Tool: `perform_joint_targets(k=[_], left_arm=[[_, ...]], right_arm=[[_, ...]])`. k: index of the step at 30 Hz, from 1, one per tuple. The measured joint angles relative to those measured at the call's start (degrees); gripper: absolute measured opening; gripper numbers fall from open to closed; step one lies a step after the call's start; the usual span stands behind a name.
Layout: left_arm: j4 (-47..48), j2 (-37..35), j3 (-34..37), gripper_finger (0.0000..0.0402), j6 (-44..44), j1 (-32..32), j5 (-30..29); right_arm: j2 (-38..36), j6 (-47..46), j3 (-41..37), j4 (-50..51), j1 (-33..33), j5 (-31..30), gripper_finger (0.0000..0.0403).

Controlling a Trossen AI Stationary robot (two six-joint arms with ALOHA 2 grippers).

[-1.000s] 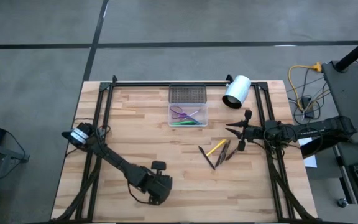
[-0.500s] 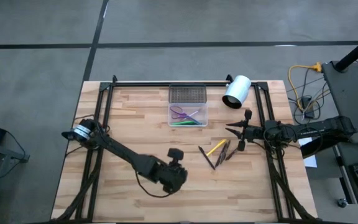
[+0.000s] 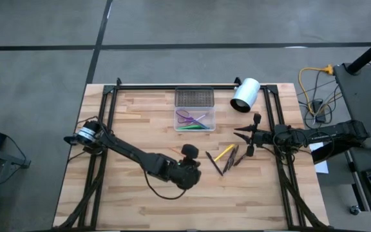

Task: Pick & place school supplies into a supply box
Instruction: Put the yellow pencil into the black box

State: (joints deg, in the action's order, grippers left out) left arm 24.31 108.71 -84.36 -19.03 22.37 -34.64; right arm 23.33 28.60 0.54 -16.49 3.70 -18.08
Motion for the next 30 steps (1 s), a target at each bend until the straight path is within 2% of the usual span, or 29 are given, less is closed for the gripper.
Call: perform_joint_targets(k=[8,15,23,30], left_arm=[[-5.7,0.0,0.5,0.0000,-8.4,-2.3,-3.2],[-10.2,2.6,0.9,0.0000,-15.6,-5.3,-3.6],[-11.4,6.2,0.9,0.0000,-18.6,-9.5,-6.5],[-12.6,6.5,0.9,0.0000,-19.5,-11.5,-7.6]], right_arm=[[0.0,0.0,0.0,0.0,0.0,0.0,0.0068],[0.0,0.0,0.0,0.0,0.0,0.0,0.0068],[0.0,0.0,0.0,0.0,0.0,0.0,0.0068],[0.0,0.0,0.0,0.0,0.0,0.0,0.0068]])
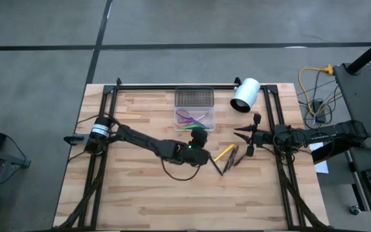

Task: Pick & place school supplies into a supply box
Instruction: Put the yellow pencil into the black box

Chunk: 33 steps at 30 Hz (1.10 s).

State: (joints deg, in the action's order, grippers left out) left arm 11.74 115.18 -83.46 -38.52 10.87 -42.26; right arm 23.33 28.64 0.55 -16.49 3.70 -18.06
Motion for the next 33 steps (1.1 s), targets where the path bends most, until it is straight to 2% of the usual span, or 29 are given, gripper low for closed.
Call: perform_joint_targets(k=[14,20,33], left_arm=[[-5.9,0.0,0.2,0.0000,-5.7,-4.8,0.5],[-8.0,0.0,0.4,0.0000,-6.2,-7.5,7.1],[-9.4,0.1,2.4,0.0000,-6.2,-8.6,5.8]], right_arm=[[0.0,0.0,0.0,0.0,0.0,0.0,0.0068],[0.0,0.0,0.0,0.0,0.0,0.0,0.0068],[0.0,0.0,0.0,0.0,0.0,0.0,0.0068]])
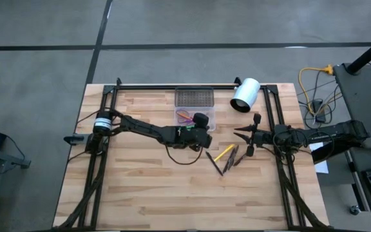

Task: Pick & place school supplies into a supply box
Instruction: Put the yellow pencil into the black box

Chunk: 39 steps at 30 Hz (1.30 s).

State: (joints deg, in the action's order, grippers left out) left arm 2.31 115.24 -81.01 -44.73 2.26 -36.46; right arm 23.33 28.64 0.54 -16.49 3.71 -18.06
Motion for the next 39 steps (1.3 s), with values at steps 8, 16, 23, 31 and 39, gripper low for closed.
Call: perform_joint_targets(k=[8,16,23,31,39], left_arm=[[-0.3,0.0,0.0,0.0000,-1.8,0.1,-1.6],[-2.3,0.0,-0.5,0.0000,-4.3,0.1,-1.6],[-2.7,0.0,-0.5,0.0000,-5.1,0.1,-1.6],[-6.2,-0.1,-0.6,0.0000,-8.8,-0.6,-1.6],[-7.3,-0.1,-0.6,0.0000,-3.6,-2.4,-1.6]], right_arm=[[0.0,0.0,0.0,0.0,0.0,0.0,0.0068],[0.0,0.0,0.0,0.0,0.0,0.0,0.0068],[0.0,0.0,0.0,0.0,0.0,0.0,0.0068],[0.0,0.0,0.0,0.0,0.0,0.0,0.0068],[0.0,0.0,0.0,0.0,0.0,0.0,0.0068]])
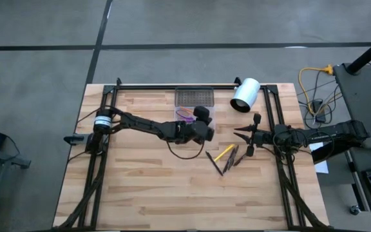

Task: Pick & place school supplies into a supply box
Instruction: Put the yellow pencil into the black box

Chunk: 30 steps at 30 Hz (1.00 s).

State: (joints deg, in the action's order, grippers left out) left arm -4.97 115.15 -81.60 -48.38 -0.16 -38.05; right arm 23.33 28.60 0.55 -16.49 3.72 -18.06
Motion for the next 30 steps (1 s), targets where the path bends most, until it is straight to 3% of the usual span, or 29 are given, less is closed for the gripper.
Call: perform_joint_targets(k=[30], left_arm=[[-0.4,1.0,1.4,0.0000,6.1,-0.3,1.3]], right_arm=[[0.0,0.0,0.0,0.0,0.0,0.0,0.0068]])
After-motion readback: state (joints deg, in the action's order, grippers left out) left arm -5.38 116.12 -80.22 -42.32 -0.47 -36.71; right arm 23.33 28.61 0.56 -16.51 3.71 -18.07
